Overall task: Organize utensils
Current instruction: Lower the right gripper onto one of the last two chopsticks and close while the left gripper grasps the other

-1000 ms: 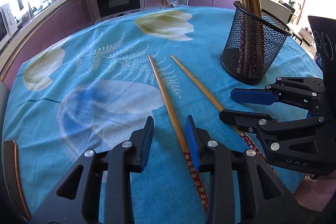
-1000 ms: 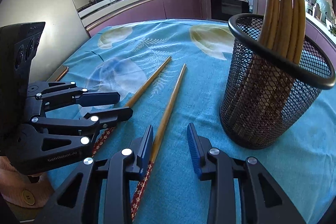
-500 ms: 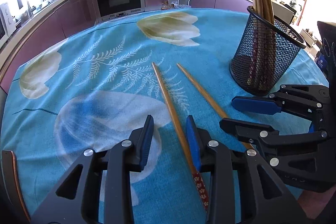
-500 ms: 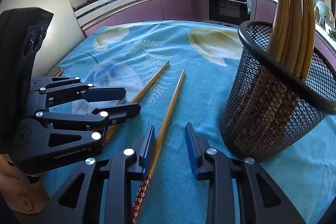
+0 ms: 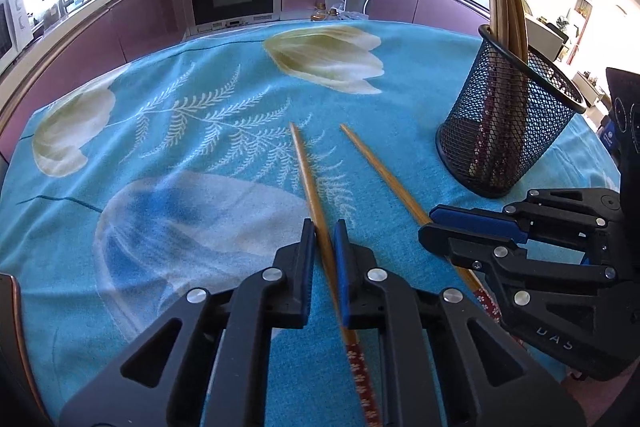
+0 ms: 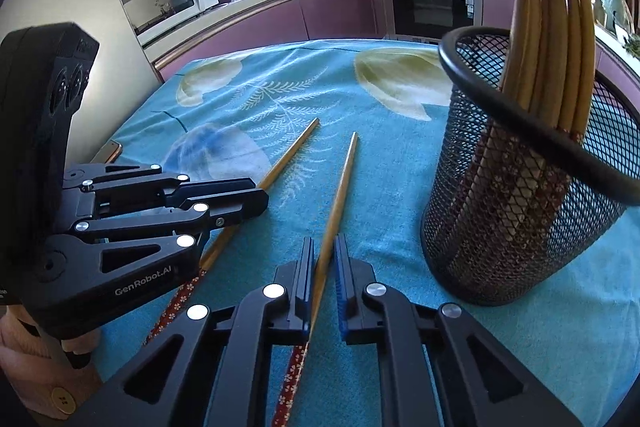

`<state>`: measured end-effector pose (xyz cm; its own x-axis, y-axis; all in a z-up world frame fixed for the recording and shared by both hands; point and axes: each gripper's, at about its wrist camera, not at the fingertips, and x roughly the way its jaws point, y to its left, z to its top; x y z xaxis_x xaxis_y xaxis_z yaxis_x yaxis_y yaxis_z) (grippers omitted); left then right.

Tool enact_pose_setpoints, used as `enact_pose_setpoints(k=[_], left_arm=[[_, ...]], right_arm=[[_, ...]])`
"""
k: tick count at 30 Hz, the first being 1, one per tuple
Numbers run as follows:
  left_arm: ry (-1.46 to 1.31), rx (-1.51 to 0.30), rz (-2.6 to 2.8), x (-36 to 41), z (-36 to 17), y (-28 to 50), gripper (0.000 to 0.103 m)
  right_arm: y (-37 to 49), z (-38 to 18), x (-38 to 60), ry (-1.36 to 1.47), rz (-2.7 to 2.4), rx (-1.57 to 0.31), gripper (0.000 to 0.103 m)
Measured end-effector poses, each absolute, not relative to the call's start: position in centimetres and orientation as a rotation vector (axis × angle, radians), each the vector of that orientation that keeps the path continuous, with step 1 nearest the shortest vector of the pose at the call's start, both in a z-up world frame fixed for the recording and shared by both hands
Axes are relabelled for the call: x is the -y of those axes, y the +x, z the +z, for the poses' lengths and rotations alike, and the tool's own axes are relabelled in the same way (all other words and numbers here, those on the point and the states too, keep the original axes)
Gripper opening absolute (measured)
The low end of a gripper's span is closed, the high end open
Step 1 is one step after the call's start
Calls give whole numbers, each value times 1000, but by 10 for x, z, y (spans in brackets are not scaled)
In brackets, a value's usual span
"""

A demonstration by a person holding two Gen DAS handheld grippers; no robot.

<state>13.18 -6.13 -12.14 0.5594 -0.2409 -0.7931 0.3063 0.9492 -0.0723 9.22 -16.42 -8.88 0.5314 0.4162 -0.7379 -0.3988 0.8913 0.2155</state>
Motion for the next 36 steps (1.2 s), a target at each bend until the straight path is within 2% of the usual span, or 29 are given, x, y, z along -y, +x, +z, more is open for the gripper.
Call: enact_pose_setpoints(k=[19,28,36], left_arm=[[79,-930,-326,62,-121,118,8],[128,-922,-324,69,-123,120,12],[110,-918,-323,68,-121,119,8]], right_arm=[[83,-86,161,41,542,-898,5],[85,-90,157,15,524,-894,7],[85,-88,164,50,534,-889,6]])
